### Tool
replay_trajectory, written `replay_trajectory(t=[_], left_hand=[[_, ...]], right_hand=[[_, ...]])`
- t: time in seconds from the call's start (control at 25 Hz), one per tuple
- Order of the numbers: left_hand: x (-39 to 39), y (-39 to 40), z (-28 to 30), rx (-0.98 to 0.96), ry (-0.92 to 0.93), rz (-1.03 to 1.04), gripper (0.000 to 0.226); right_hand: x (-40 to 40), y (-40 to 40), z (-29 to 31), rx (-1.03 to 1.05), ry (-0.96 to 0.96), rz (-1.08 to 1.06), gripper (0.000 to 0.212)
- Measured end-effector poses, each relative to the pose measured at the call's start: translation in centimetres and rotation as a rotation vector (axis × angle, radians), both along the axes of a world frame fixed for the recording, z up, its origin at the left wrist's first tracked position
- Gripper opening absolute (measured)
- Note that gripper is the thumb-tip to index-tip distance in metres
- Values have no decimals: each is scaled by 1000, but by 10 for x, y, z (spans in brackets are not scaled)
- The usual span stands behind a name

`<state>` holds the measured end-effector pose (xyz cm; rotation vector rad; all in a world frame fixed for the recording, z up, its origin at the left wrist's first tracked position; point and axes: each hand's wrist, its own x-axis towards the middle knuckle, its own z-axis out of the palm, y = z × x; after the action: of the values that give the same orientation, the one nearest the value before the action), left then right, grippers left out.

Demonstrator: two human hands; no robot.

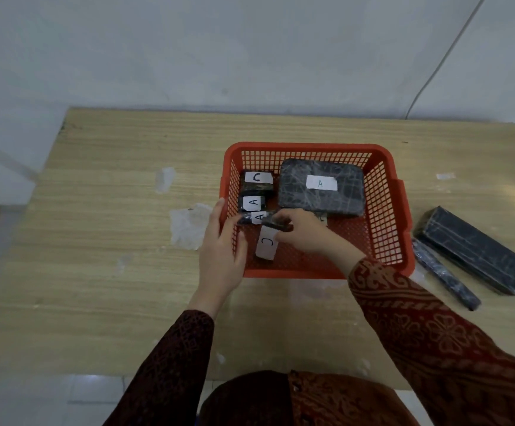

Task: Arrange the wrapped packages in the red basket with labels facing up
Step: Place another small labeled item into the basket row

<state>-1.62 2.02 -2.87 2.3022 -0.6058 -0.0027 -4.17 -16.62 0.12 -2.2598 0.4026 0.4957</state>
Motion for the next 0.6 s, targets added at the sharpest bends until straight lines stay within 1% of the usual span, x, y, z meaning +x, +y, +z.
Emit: replay_trajectory(t=[0.08,0.12,0.2,0.28,0.36,0.48,0.6], left_hand=[[0,1,-2,-14,6,0,36],[1,2,-2,-22,11,-1,35],[2,2,-3,-37,32,-1,35],[2,2,-4,-48,44,1,35],[2,2,-6,-60,43,7,35],[2,2,-6,-60,43,15,32],[2,1,-5,-70,50,24,30]], right_hand=[[18,1,2,-24,48,137,44],[27,2,2,-30,61,172,44],[42,7,0,-45,51,228,37],[48,17,-5,-78,1,285,33],[42,27,-14,-123,-101,306,36],[20,28,-22,-109,-180,270,51],[0,24,-26,-165,-156,376,71]])
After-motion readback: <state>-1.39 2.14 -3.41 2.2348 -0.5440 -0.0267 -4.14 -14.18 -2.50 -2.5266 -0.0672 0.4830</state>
